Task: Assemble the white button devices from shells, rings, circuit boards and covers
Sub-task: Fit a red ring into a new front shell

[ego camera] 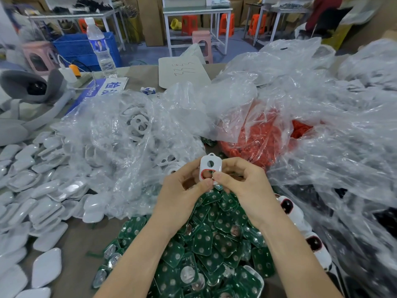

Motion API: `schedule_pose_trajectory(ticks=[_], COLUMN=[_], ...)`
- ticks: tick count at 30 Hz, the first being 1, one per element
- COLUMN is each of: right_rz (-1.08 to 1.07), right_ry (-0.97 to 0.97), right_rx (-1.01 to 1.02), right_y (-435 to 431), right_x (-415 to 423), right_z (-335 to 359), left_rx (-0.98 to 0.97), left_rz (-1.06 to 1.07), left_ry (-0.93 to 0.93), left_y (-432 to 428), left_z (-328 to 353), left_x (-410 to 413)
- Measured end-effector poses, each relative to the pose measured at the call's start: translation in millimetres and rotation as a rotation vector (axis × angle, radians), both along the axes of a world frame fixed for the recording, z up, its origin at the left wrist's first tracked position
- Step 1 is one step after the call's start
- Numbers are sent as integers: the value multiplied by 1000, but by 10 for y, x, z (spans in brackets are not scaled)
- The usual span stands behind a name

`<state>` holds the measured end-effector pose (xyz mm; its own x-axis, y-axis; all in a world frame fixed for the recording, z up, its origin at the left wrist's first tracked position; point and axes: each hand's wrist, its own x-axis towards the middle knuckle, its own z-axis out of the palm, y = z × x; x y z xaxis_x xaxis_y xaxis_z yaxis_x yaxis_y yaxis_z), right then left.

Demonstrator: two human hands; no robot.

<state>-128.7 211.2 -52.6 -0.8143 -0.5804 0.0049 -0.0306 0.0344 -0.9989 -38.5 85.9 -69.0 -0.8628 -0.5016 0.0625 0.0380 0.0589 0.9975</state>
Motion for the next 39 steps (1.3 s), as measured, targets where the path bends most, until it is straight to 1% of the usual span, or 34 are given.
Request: schedule_pose_trajectory(ticks=[4,10,11,13,15,17,19,21,22,23,25,26,27,28,30,31,32,34,37,39], right_rz=[31,4,-4,-4,-9,-8,42,54,-9,-129,-467,-633,-733,-765,-719,-669,-614,-560,-585,-635], right_ry=[38,46,47,79,189,381,567,681,708,710,653,612,544,452,238,172,154,197,277,274], right_rx=[8,19,15,23,66,143,208,280,305,314,336,418,565,734,1013,1097,1143,1169,1144,1071], right_y=[38,-18,-18,-17,-16,-8,37,205,347,529,1008,1280,1553,1803,2134,2185,2188,2135,2086,2116], right_x=[-6,31,35,28,51,124,229,276,280,264,171,102,33,-40,-182,-239,-287,-367,-442,-448], right_z=[42,9,22,50,89,132,189,275,346,426,563,604,612,580,451,375,297,156,80,78], left_rx=[84,67,92,205,335,478,597,704,757,805,876,902,928,950,959,945,926,905,892,872], left_rz=[4,-20,-24,-10,-32,-84,-95,-105,-111,-114,-119,-128,-140,-148,-152,-151,-157,-204,-307,-369], left_ry=[0,-1,6,26,45,77,92,96,98,102,112,116,118,118,108,94,78,59,63,49], left_y=[21,16,20,13,19,58,103,135,140,142,130,129,136,146,185,200,212,237,273,301], left_z=[5,59,66,78,98,107,128,139,141,145,158,163,168,171,182,183,181,179,155,146], left_x=[-6,10,8,5,13,18,21,25,25,23,23,21,19,18,11,9,7,12,25,35])
